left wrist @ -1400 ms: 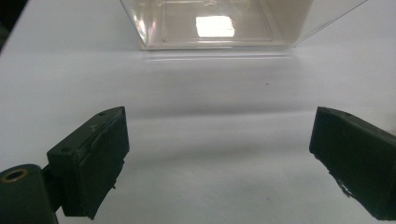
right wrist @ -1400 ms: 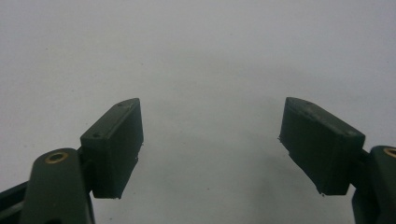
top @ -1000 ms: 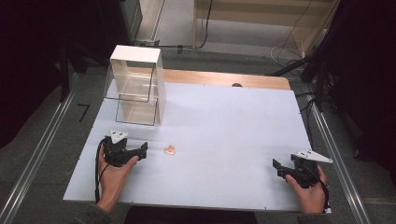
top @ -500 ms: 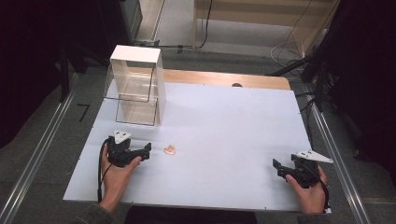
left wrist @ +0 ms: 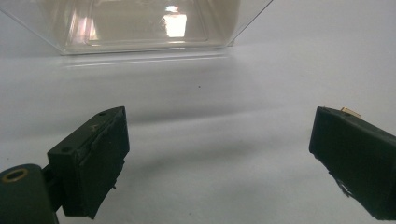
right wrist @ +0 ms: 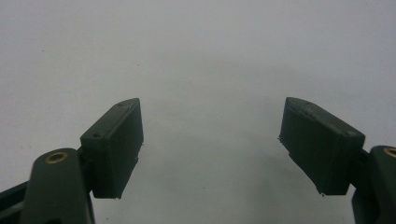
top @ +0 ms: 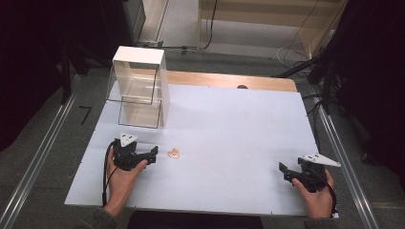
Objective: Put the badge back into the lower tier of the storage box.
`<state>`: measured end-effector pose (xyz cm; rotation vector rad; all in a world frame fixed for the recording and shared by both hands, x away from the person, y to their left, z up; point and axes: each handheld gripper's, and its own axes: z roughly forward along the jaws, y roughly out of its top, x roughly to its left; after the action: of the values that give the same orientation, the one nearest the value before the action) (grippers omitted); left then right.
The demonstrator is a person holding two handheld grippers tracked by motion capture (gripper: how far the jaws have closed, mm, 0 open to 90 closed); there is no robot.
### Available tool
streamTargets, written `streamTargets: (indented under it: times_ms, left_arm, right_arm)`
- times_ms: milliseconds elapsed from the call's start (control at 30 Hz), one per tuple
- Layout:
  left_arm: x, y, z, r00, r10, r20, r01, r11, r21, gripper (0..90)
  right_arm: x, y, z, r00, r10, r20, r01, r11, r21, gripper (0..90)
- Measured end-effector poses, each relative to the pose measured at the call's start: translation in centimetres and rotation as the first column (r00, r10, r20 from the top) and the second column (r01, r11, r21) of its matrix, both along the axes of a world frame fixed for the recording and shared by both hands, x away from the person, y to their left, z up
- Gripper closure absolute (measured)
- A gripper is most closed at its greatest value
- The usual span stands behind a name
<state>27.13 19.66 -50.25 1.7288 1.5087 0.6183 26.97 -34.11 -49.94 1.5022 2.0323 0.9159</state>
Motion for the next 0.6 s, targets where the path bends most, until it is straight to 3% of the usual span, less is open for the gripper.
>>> streamTargets:
  times_ms: [600]
  left_arm:
    - [0.32,-0.73,-0.13,0.9995,-0.031,-0.010,0.031,0.9995,0.002,5.3]
  right_arm:
    - [-0.03,0.02,0.01,1.0000,-0.002,0.000,0.002,1.0000,-0.001,20.1]
